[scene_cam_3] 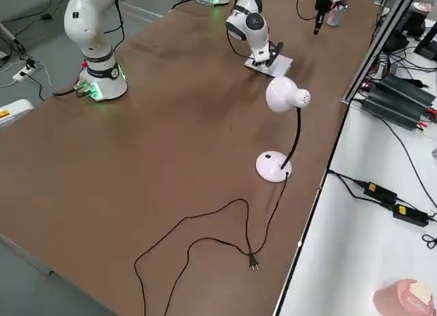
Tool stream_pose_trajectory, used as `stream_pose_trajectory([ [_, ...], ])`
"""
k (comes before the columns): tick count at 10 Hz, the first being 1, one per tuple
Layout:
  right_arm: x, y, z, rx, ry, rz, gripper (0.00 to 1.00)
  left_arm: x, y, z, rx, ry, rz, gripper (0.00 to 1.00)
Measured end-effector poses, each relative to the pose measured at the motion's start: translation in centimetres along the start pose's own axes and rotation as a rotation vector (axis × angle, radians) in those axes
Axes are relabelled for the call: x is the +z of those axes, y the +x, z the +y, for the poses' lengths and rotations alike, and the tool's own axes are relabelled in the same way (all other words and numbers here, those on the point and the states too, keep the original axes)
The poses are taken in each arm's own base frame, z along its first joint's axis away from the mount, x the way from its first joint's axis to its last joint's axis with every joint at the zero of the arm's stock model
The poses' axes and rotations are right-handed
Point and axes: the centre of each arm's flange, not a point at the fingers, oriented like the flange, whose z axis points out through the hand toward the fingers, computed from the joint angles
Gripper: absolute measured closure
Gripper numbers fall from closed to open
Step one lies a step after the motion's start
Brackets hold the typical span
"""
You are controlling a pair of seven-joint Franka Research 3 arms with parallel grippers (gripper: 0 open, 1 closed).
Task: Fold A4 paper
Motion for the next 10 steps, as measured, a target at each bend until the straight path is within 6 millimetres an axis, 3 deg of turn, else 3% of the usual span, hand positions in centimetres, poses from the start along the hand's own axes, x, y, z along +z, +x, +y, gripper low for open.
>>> stream_pose_trajectory([
  [2, 0.1, -1.2, 0.4, 0.000, -0.013, -0.020, 0.99, -1.0, 1.1, -1.3, -0.030, -0.013, 0.007, 0.76],
  [6, 1.6, -5.1, 1.5, -0.019, -0.065, -0.047, 0.99, -1.8, 2.0, -2.4, -0.055, -0.021, 0.013, 0.21],
  [7, 1.9, -5.6, 1.3, -0.026, -0.070, -0.043, 0.99, -2.1, 2.0, -2.5, -0.062, -0.029, 0.012, 0.11],
  [9, 2.0, -6.0, 1.0, -0.035, -0.072, -0.018, 0.99, -2.3, 2.1, -2.6, -0.073, -0.038, 0.008, 0.00],
  [10, 1.9, -5.9, 1.0, -0.035, -0.072, -0.012, 0.99, -2.4, 2.5, -3.2, -0.082, -0.041, 0.007, 0.00],
])
